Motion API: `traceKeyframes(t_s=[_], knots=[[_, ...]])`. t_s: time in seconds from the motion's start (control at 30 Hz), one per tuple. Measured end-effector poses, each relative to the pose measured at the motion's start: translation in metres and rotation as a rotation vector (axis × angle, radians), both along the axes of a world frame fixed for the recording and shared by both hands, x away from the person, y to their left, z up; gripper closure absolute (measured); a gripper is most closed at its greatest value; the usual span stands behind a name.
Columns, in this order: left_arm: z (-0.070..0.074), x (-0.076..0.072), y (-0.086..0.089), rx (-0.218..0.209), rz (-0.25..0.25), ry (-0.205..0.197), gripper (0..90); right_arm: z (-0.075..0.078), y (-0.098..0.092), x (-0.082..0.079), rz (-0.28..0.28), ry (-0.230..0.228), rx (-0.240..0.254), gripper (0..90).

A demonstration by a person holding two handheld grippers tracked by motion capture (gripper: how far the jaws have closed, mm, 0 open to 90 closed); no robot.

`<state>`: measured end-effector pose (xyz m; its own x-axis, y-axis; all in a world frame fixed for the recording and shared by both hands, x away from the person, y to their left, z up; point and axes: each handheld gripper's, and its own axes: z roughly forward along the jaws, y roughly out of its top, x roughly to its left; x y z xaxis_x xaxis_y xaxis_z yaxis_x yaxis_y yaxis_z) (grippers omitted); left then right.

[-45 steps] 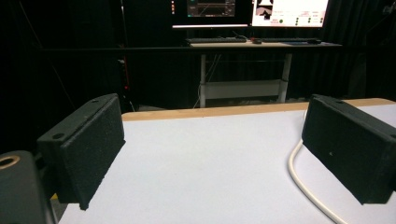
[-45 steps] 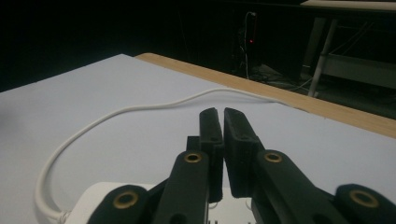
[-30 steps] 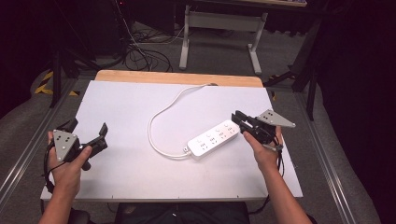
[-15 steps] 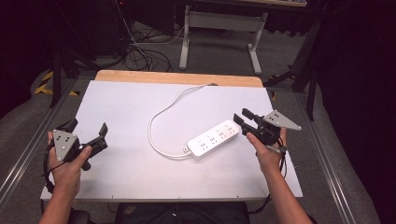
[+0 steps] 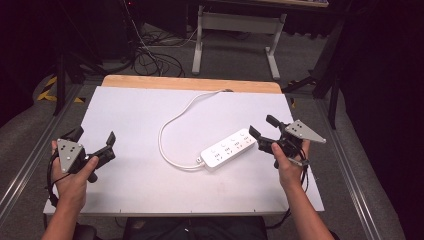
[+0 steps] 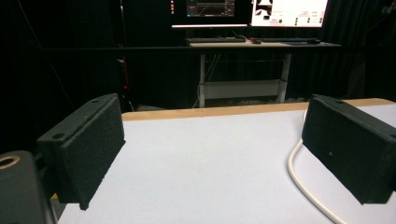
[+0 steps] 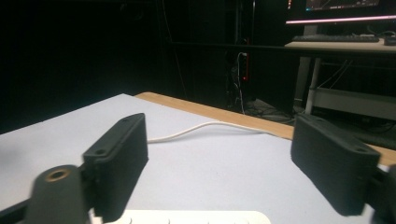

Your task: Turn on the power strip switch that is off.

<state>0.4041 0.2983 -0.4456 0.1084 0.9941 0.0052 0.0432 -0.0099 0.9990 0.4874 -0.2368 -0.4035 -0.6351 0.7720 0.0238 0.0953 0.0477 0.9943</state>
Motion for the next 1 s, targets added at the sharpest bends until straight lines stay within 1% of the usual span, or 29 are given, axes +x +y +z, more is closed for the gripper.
traceKeyframes(t_s=[0.07,0.13,0.17,0.3,0.37,0.5,0.63,0.87,1.0], knots=[[0.0,0.0,0.0,0.001,-0.001,0.001,6.4,-0.001,-0.004,-0.001,0.0,-0.004,0.008,14.2],[0.001,0.0,-0.001,0.0,-0.002,-0.001,6.4,-0.001,-0.007,-0.001,-0.009,0.005,0.035,9.5],[0.001,0.0,-0.002,-0.003,-0.005,-0.002,6.5,-0.001,-0.007,-0.001,-0.014,0.01,0.046,8.6],[0.001,0.001,-0.003,0.004,-0.012,-0.003,6.5,-0.003,-0.009,-0.002,-0.02,0.013,0.032,8.9],[0.001,0.0,-0.003,-0.005,-0.014,-0.005,6.5,-0.004,-0.009,-0.002,-0.03,0.011,0.019,8.7],[0.001,0.001,-0.003,-0.006,-0.015,-0.007,6.5,-0.005,-0.012,-0.003,-0.04,0.001,0.015,7.9],[0.002,0.0,-0.004,0.005,-0.017,-0.009,6.5,-0.006,-0.014,-0.003,-0.037,0.001,0.019,6.3],[0.002,-0.001,-0.003,0.004,-0.013,-0.012,6.3,-0.006,-0.013,-0.003,-0.026,-0.012,0.029,4.2],[0.002,-0.001,-0.003,0.001,-0.013,-0.012,6.0,-0.007,-0.014,-0.003,-0.024,-0.008,0.035,3.8]])
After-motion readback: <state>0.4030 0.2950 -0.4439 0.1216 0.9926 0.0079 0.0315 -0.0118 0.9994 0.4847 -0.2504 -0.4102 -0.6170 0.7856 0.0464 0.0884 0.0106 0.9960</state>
